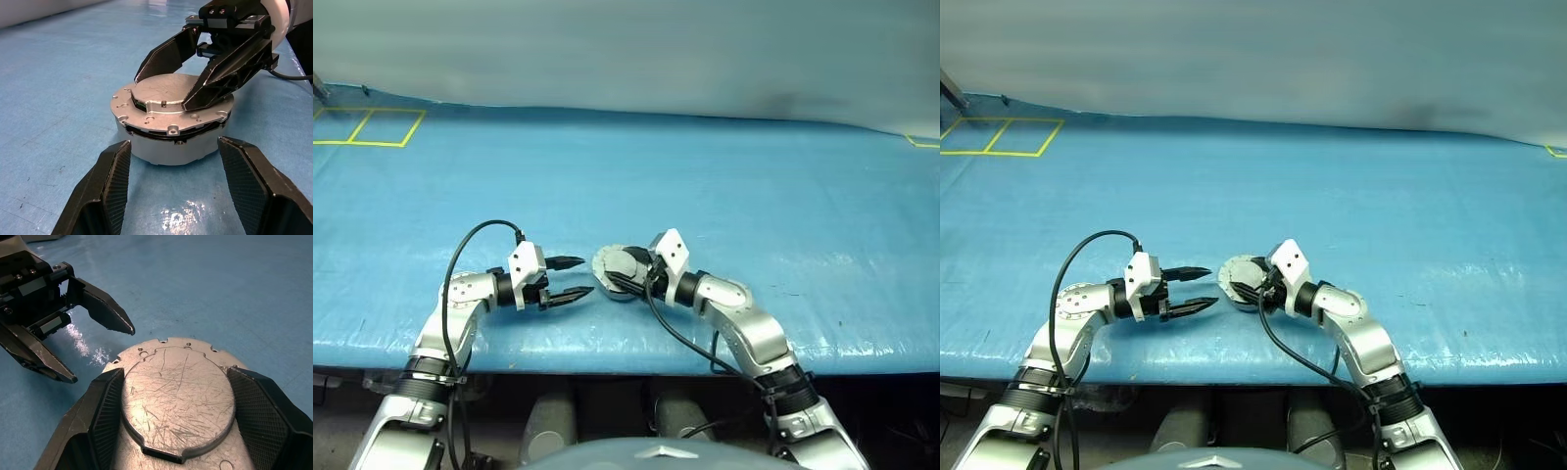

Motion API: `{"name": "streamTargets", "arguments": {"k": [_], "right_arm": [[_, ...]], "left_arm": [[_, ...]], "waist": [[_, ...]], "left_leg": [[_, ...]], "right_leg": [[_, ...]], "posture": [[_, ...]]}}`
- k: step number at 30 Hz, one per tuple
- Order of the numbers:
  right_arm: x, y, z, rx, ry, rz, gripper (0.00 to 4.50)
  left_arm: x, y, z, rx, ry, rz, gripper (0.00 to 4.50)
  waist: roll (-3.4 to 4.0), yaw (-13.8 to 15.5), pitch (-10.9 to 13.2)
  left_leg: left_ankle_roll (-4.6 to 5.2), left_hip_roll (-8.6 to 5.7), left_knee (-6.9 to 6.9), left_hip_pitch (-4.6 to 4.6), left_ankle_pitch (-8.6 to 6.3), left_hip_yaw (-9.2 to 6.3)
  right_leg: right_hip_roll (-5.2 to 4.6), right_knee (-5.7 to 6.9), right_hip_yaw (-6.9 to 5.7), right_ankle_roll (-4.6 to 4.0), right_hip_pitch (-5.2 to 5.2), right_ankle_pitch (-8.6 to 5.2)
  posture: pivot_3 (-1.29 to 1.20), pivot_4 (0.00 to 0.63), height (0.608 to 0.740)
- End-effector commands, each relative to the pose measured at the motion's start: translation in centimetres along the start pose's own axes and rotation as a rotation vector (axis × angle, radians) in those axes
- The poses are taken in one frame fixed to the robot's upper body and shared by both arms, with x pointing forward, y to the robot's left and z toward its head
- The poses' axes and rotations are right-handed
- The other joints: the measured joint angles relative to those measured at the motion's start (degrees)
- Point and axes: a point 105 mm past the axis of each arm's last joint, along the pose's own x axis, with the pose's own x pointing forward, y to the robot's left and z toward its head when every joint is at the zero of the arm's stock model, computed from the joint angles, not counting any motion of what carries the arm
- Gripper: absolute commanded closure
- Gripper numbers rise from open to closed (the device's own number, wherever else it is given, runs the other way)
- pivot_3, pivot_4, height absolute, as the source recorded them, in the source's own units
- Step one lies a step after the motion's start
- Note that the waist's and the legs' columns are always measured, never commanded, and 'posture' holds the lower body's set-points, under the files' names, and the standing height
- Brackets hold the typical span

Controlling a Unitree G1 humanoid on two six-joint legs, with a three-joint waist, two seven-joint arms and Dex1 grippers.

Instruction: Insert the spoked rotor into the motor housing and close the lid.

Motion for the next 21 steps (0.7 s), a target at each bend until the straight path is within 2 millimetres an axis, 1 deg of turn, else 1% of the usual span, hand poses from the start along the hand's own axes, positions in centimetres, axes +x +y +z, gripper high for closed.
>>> {"name": "streamTargets", "arguments": {"k": [1,21], "right_arm": [[-0.2,0.3,0.4,-0.075,0.013,0.026,1.45],[-0.1,0.1,-0.8,-0.094,0.047,0.028,1.45]], "left_arm": [[-0.1,0.1,0.3,0.014,-0.01,0.006,1.43],[-0.1,0.0,0.3,0.005,-0.007,0.013,1.43]], "waist": [[0.0,0.0,0.0],[0.0,0.0,0.0]], "left_leg": [[0.0,0.0,0.0,0.0,0.0,0.0],[0.0,0.01,0.01,0.02,0.0,0.0]], "right_leg": [[0.0,0.0,0.0,0.0,0.0,0.0],[0.01,0.01,-0.01,0.0,0.01,0.0]], "posture": [[0.0,0.15,0.74],[0.0,0.15,0.74]]}}
